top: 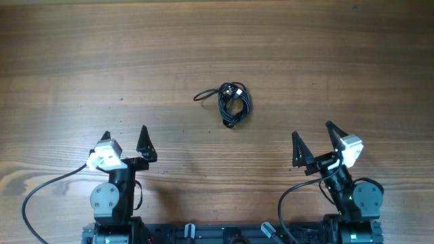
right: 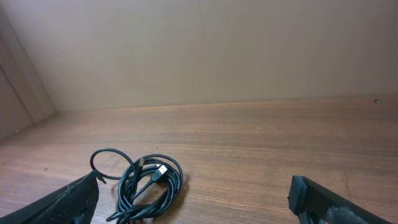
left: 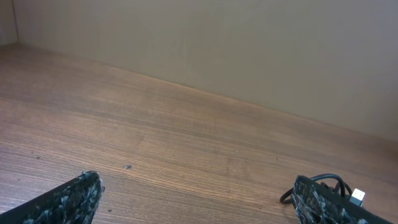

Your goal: Untangle cables

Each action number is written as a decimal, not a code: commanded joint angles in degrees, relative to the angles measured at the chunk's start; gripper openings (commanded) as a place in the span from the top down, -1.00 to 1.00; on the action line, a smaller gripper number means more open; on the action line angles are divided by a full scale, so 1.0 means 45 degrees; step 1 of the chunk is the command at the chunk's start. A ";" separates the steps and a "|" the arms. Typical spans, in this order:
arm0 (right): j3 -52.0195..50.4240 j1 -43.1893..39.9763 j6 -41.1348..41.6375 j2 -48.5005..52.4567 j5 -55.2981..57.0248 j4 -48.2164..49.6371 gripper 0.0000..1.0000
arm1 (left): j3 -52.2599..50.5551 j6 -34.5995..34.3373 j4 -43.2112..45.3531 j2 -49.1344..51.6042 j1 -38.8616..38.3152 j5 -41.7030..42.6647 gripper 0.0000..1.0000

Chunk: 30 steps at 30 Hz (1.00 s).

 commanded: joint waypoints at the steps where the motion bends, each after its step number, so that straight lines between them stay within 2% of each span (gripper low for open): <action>1: -0.0010 0.0058 0.0087 -0.0053 -0.0015 0.0063 -1.00 | -0.0053 0.0257 -0.0029 -0.0078 -0.0049 0.0151 -1.00; 9: -0.0010 0.0058 0.0136 -0.0053 -0.0053 0.0068 -0.99 | -0.0053 0.0253 -0.0039 -0.0078 -0.0049 0.0204 -1.00; 11: -0.0010 0.0058 0.0792 -0.0049 -0.0160 0.0034 -1.00 | -0.0053 0.0243 -0.0034 -0.0078 -0.0049 0.0364 -1.00; 15: -0.0010 0.0058 0.0695 0.0627 -0.0301 0.0136 -0.99 | -0.0053 -0.0369 -0.0039 -0.0063 -0.0049 0.0389 -1.00; 20: 0.0719 0.0058 0.0724 0.1185 -0.0505 0.0170 -0.99 | 0.0432 -0.0423 -0.0044 0.0627 -0.0049 0.0903 -1.00; 24: 0.1753 0.0058 0.0729 0.1919 -0.1409 0.0170 -0.99 | 0.2278 -0.0408 -0.0117 0.2924 -0.0049 0.1549 -1.00; 26: 0.2584 0.0058 0.0733 0.2545 -0.1899 0.0039 -0.99 | 0.3997 -0.0403 -0.0923 0.4643 -0.0049 0.1807 -1.00; 29: 0.4430 0.0058 0.0719 0.3823 -0.2045 -0.1122 -1.00 | 0.7475 -0.0311 -0.3405 0.7669 -0.0049 0.2016 -1.00; 30: 0.5416 0.0058 0.0704 0.4473 -0.2045 -0.1778 -0.99 | 0.9496 0.0393 -0.5017 0.9102 -0.0049 0.2011 -1.00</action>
